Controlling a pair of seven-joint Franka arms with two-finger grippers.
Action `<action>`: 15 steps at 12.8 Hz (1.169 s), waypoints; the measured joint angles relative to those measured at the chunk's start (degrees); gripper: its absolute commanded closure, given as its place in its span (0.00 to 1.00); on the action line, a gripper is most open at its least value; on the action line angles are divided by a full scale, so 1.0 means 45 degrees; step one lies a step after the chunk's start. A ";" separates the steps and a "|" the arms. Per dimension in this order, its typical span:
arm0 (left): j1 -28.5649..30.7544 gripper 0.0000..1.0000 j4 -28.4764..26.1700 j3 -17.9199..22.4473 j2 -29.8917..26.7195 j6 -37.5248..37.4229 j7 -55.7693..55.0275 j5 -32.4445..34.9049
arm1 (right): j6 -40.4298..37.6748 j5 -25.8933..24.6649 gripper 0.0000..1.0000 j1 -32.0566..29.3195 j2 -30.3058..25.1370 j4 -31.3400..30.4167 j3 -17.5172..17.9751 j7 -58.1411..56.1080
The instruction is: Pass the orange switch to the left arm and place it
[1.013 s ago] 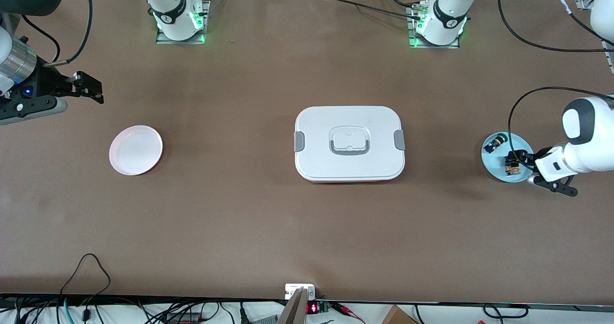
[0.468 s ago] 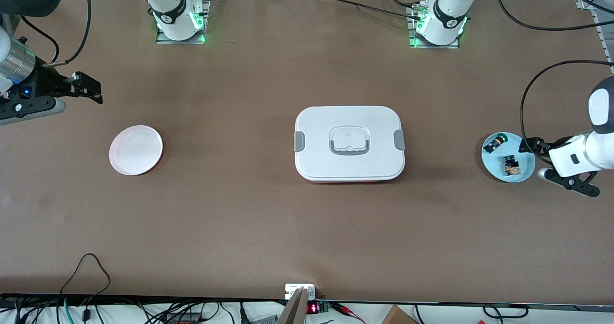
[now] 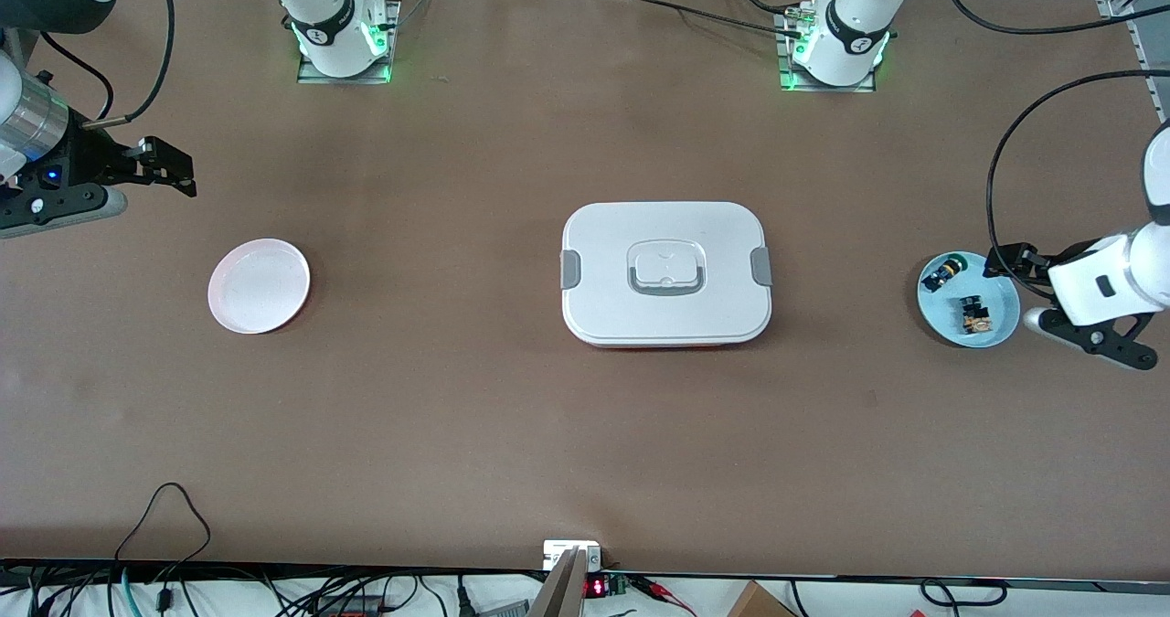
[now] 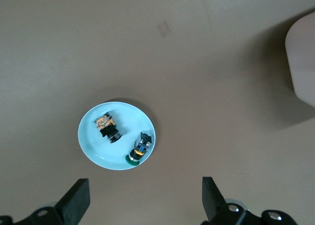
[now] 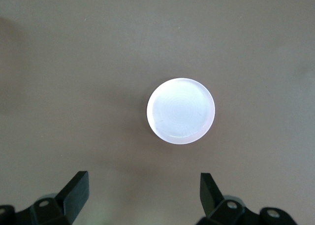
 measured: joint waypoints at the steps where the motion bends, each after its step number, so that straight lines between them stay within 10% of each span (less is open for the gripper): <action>1: -0.0014 0.00 0.0124 -0.0051 -0.0214 -0.0149 -0.0042 -0.0001 | -0.0001 0.0000 0.00 -0.0001 0.0001 0.0000 -0.0001 0.0000; 5: -0.0621 0.00 0.0296 0.0189 -0.1531 -0.0298 -0.0480 -0.0298 | -0.0006 0.0000 0.00 -0.0010 0.0009 0.0003 -0.0017 0.0000; 11: -0.5913 0.00 -0.2248 0.6201 -0.4496 0.1791 -0.4331 -0.2483 | -0.0006 0.0000 0.00 -0.0010 0.0009 0.0008 -0.0031 0.0000; 15: -0.6578 0.00 -0.3457 0.7204 -0.5299 0.2218 -0.3761 -0.2517 | -0.0006 -0.0001 0.00 -0.0010 0.0010 0.0009 -0.0037 0.0000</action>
